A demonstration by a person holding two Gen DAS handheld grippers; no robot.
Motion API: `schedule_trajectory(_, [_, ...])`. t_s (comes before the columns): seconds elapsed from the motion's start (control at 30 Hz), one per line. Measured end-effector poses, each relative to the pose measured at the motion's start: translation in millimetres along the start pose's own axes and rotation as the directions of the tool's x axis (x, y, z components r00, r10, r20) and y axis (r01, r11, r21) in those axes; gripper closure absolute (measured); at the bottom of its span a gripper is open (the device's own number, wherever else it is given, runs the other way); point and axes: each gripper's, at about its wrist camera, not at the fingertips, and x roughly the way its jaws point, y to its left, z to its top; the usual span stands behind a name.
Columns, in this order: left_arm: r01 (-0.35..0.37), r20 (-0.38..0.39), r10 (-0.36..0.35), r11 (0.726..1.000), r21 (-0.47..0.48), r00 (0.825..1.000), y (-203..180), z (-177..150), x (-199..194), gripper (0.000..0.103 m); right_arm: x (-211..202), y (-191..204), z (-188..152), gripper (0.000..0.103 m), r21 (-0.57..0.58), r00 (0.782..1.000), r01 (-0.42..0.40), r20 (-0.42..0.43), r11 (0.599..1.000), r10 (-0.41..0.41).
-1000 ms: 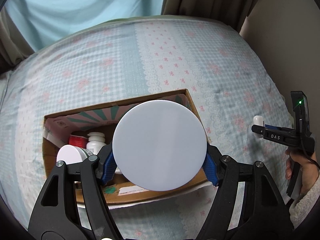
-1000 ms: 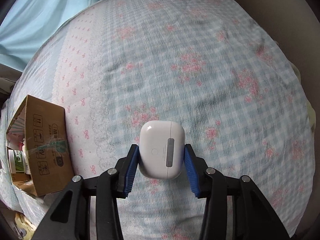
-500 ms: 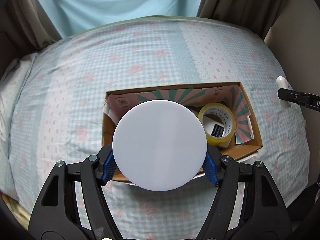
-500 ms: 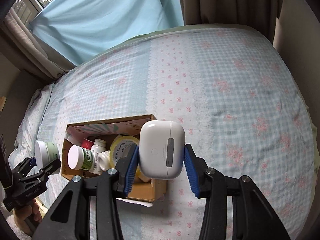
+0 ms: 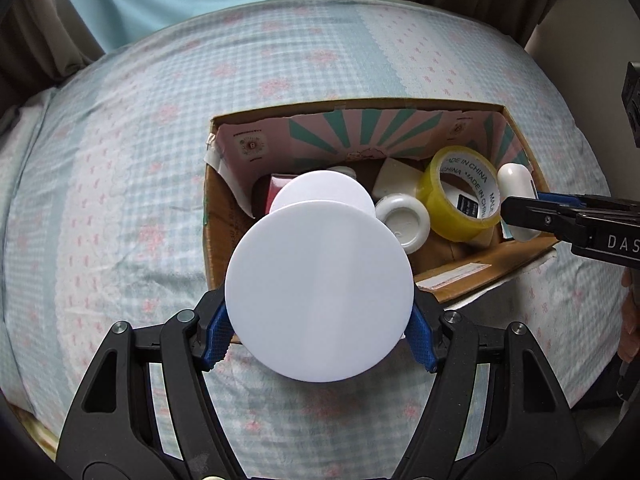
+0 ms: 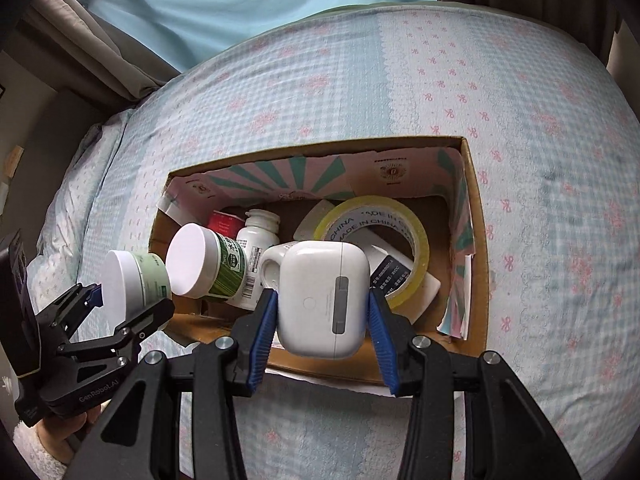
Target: Organize rigid objects
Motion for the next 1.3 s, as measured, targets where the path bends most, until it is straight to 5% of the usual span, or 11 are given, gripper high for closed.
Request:
schedule_trajectory(0.43, [0.044, -0.007, -0.044, 0.984, 0.171, 0.999, -52, 7, 17, 0.035, 35, -17, 15, 0.061, 0.012, 0.996, 0.083, -0.045, 0.996, -0.082])
schedule_trajectory(0.5, [0.043, -0.014, -0.042, 0.983, 0.178, 0.999, -55, 10, 18, 0.028, 37, -19, 16, 0.061, 0.027, 0.996, 0.081, -0.046, 0.996, -0.079])
schedule_trajectory(0.53, [0.048, -0.005, -0.048, 0.982, 0.185, 0.999, -57, 12, 17, 0.004, 37, -20, 16, 0.056, 0.037, 0.996, 0.076, -0.04, 0.996, -0.075])
schedule_trajectory(0.57, [0.051, 0.011, -0.054, 0.98, 0.193, 0.998, -57, 12, 12, 0.0, 36, -21, 17, 0.049, 0.044, 0.997, 0.074, -0.034, 0.996, -0.073])
schedule_trajectory(0.63, [0.058, 0.033, -0.066, 0.977, 0.206, 0.997, -58, 15, 3, 0.0, 36, -22, 17, 0.0, 0.051, 0.997, 0.069, -0.04, 0.996, -0.067])
schedule_trajectory(1.3, [0.036, 0.039, -0.041, 0.993, 0.111, 0.998, -64, 23, -32, 0.0, -15, -26, 3, 0.0, -0.011, 0.995, 0.094, 0.04, 0.996, -0.093])
